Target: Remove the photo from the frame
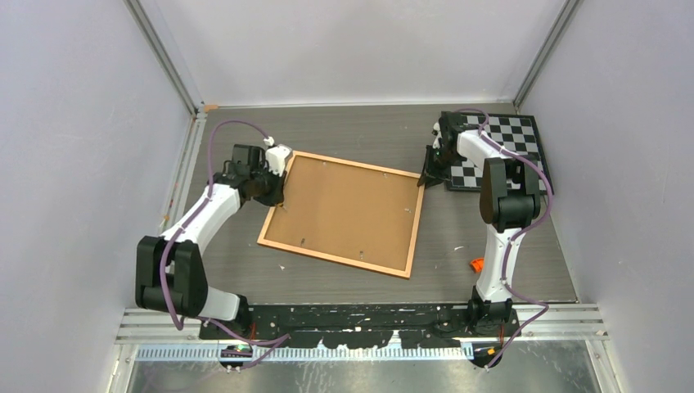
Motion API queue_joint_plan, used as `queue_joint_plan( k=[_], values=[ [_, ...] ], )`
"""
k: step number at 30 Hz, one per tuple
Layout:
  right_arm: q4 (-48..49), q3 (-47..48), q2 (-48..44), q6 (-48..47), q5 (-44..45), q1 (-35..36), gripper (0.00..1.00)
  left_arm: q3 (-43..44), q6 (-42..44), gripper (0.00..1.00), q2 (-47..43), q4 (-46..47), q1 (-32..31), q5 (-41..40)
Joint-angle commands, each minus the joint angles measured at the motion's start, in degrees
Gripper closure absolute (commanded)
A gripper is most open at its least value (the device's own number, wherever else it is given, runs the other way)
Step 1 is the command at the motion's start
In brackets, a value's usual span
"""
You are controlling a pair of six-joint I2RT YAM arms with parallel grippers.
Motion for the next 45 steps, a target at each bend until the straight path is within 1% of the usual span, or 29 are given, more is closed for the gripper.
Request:
queue_joint_plan(
  k=[1,11,16,17,18,21,22,23,28,32,45],
  values=[
    [2.05,-0.79,-1.96,-1.88,1.45,0.6,0.99,-0.62,2.93,1.0,2.29,3.64,0.18,-4.5],
    [2.07,-0.49,-1.46,-1.93,1.47,0.83,0.99,0.58,2.54,1.0,3.78,7.0,0.16,-6.4],
    [1.96,-0.14,-1.19,-2.05,1.27,1.11,0.99,2.27,0.72,1.0,4.37,5.85,0.11,-4.22],
    [1.84,-0.03,-1.23,-2.22,1.04,1.14,0.97,2.36,0.59,1.0,3.94,5.45,0.17,-3.18],
    [1.56,0.12,-1.34,-2.42,0.75,1.16,0.91,2.45,0.55,1.0,3.39,5.13,0.17,-1.79],
    [0.83,0.21,-2.65,-2.61,0.22,1.14,0.62,3.0,-0.17,1.0,1.35,3.82,0.18,1.55],
    [0.82,-0.25,-3.32,-2.66,0.3,1.14,0.56,3.37,-0.42,1.0,0.98,3.13,0.18,1.94],
    [0.86,-0.7,-4.13,-2.56,0.37,1.12,0.54,3.79,-0.59,1.0,0.68,2.44,0.18,1.88],
    [0.22,-4.13,-7.32,-1.79,-0.03,1.21,0.5,4.56,-0.73,1.0,-0.7,0.87,0.62,-3.32],
    [-0.33,-7.16,-8.91,-1.41,0.11,1.24,0.42,4.07,0.94,1.0,-0.67,1.5,0.56,-7.65],
    [-0.97,-10.06,-9.37,-1.52,-2.14,2.42,0.43,5.2,0.56,1.0,4.23,6.58,0.62,-7.53]
  ],
)
